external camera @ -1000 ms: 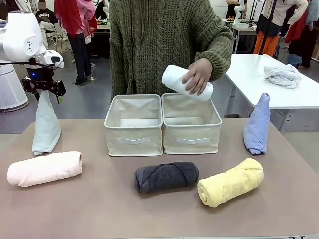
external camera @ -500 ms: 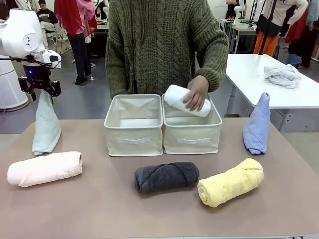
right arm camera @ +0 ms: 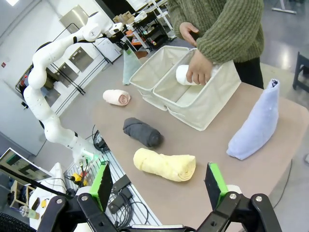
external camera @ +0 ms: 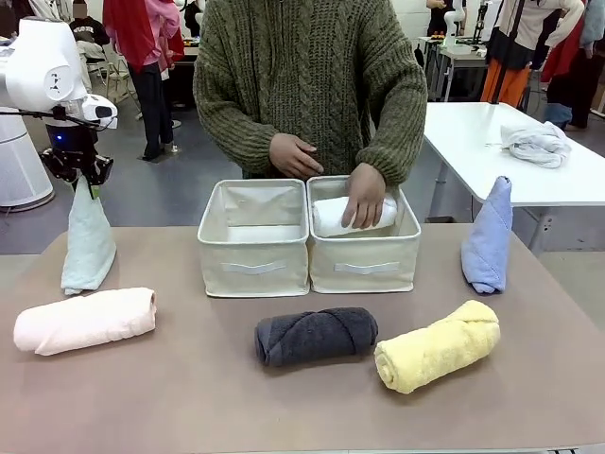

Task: Sort the towels based on their folding style.
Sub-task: Pick up one triangle-folded towel and place it in the left Fabric basket.

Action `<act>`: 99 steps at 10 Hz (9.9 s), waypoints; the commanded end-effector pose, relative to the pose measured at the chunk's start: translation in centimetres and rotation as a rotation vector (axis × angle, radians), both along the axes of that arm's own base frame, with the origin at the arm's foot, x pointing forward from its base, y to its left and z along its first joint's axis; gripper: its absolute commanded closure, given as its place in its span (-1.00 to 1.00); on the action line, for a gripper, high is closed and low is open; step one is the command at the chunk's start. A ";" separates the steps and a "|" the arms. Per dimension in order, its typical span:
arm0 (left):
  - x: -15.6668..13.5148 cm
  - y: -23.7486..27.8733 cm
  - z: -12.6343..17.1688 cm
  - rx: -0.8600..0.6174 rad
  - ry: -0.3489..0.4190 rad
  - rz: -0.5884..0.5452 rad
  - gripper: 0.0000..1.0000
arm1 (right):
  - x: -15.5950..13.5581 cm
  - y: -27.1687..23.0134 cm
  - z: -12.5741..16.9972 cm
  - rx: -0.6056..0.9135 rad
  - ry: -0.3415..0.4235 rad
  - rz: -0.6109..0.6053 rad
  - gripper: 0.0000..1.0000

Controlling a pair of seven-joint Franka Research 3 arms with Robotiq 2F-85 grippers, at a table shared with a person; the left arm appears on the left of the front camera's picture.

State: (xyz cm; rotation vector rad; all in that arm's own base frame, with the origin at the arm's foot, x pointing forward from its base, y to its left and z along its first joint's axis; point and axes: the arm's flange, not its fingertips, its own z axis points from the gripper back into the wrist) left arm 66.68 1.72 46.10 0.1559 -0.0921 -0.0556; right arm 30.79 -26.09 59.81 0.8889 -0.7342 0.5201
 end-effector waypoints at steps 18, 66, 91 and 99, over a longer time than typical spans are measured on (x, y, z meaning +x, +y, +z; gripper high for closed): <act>-26.4 2.3 20.2 0.054 -0.071 -0.622 0.67 | 0.3 -0.2 0.2 0.022 -0.026 0.009 -1.00; -27.4 -11.1 26.9 0.184 -0.112 -0.808 0.67 | 0.3 -0.2 0.2 0.022 -0.026 0.009 -1.00; -22.9 -33.2 25.0 0.094 -0.224 -1.880 0.67 | 0.3 -0.2 0.2 0.022 -0.026 0.009 -1.00; -17.4 -35.5 16.5 -0.012 -0.162 -1.819 0.67 | 0.3 -0.2 0.2 0.022 -0.026 0.009 -1.00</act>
